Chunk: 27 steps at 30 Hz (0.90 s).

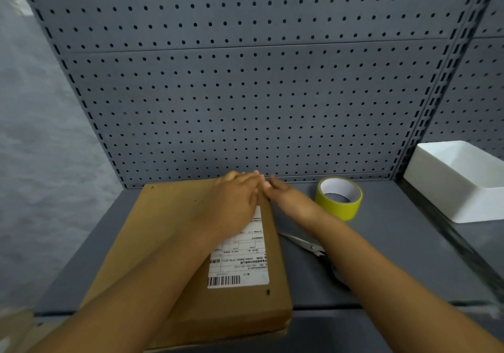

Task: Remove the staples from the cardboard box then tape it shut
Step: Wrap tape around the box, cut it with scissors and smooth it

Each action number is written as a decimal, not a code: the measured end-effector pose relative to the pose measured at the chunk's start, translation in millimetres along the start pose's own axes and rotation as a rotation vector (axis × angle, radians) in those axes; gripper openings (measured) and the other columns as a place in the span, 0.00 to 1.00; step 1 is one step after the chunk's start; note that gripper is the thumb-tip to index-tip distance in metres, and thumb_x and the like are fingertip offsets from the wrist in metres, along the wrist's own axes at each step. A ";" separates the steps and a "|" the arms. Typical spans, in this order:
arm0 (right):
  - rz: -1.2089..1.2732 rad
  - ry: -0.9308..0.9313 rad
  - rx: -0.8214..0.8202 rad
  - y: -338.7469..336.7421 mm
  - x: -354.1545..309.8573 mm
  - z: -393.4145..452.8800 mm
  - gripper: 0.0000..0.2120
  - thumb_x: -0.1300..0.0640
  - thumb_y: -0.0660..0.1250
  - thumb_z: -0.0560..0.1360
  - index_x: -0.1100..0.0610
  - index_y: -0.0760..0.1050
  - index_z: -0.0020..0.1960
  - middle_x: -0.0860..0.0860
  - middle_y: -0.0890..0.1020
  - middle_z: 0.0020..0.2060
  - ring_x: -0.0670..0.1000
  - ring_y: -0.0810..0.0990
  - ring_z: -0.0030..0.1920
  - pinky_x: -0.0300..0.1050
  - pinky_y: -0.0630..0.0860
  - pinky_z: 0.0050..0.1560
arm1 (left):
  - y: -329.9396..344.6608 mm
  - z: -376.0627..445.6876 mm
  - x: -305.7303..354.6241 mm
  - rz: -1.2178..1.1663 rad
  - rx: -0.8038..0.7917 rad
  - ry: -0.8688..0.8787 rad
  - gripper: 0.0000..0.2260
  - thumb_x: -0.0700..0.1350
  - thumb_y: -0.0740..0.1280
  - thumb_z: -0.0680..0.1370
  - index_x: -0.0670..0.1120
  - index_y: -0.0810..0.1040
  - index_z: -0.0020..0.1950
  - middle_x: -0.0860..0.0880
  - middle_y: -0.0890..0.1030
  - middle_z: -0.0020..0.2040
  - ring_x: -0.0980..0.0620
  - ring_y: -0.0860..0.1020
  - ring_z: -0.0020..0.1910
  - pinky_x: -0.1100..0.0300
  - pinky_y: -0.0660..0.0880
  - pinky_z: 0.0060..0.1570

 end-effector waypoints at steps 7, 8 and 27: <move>-0.137 -0.035 -0.004 5.3 0.3 -3.5 0.28 0.48 0.47 0.83 0.55 0.44 0.79 0.49 0.52 0.77 0.48 0.54 0.76 0.33 0.52 0.66 | 2.5 1.5 2.4 -0.048 -0.069 -0.002 0.20 0.48 0.50 0.84 0.51 0.60 0.77 0.55 0.60 0.76 0.56 0.56 0.76 0.57 0.53 0.74; -0.141 -0.048 0.019 7.5 -0.9 -4.7 0.28 0.48 0.47 0.83 0.55 0.42 0.79 0.49 0.51 0.78 0.48 0.54 0.76 0.33 0.52 0.65 | 3.0 1.8 2.2 -0.050 -0.076 0.000 0.20 0.48 0.50 0.84 0.51 0.59 0.77 0.54 0.60 0.77 0.56 0.55 0.76 0.57 0.52 0.74; -1.037 -0.156 -0.031 12.1 -37.0 -14.1 0.27 0.47 0.42 0.84 0.56 0.43 0.79 0.49 0.44 0.78 0.49 0.41 0.78 0.52 0.38 0.76 | -11.8 -5.4 -11.7 -0.295 0.065 -0.257 0.24 0.38 0.60 0.78 0.44 0.62 0.74 0.44 0.72 0.69 0.48 0.72 0.65 0.57 0.71 0.62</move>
Point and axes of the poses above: each hand's wrist, its own z-axis towards the middle knuckle, its own y-axis out of the palm, x = y × z, the point moved 4 cm from there along z, towards the middle knuckle
